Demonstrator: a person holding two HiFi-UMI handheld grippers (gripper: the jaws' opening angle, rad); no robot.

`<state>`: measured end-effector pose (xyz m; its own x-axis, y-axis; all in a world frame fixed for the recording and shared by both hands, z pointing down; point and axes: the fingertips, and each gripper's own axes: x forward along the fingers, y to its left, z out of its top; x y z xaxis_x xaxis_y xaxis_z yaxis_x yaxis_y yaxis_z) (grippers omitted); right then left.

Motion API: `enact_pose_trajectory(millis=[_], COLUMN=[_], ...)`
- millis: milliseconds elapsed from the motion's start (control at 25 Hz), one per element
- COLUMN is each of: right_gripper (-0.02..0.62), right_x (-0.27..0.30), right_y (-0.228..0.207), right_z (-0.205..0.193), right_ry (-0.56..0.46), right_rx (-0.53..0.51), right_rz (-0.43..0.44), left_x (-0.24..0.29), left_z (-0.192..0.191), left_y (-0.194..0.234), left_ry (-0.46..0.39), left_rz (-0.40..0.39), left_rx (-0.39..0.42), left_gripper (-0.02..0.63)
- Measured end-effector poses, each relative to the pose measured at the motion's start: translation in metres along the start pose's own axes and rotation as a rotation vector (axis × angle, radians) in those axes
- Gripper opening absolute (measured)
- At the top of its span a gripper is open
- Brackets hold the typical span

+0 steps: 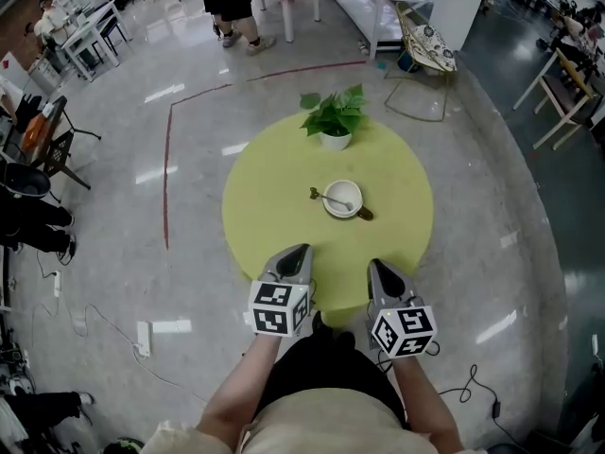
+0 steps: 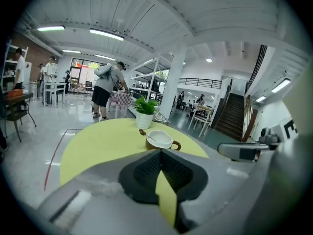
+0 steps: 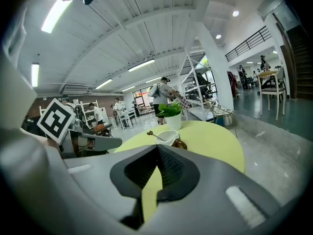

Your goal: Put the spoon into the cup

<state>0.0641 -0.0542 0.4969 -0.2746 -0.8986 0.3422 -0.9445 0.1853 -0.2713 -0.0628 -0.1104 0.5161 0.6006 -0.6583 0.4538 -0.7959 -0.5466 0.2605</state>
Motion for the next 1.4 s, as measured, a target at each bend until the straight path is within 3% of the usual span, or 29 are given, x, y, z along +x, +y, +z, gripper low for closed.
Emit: enact_pose_trajectory(millis=[1400], right_gripper=[-0.003], right_x=[-0.106], right_y=[0.016], right_z=[0.006], right_ry=[-0.097], right_rx=[-0.063], right_rz=[0.114], left_x=[-0.099], left_z=[-0.019], left_y=[-0.068], left_ry=[-0.129], left_rz=[0.112], left_rx=[-0.001], left_gripper=[0.002])
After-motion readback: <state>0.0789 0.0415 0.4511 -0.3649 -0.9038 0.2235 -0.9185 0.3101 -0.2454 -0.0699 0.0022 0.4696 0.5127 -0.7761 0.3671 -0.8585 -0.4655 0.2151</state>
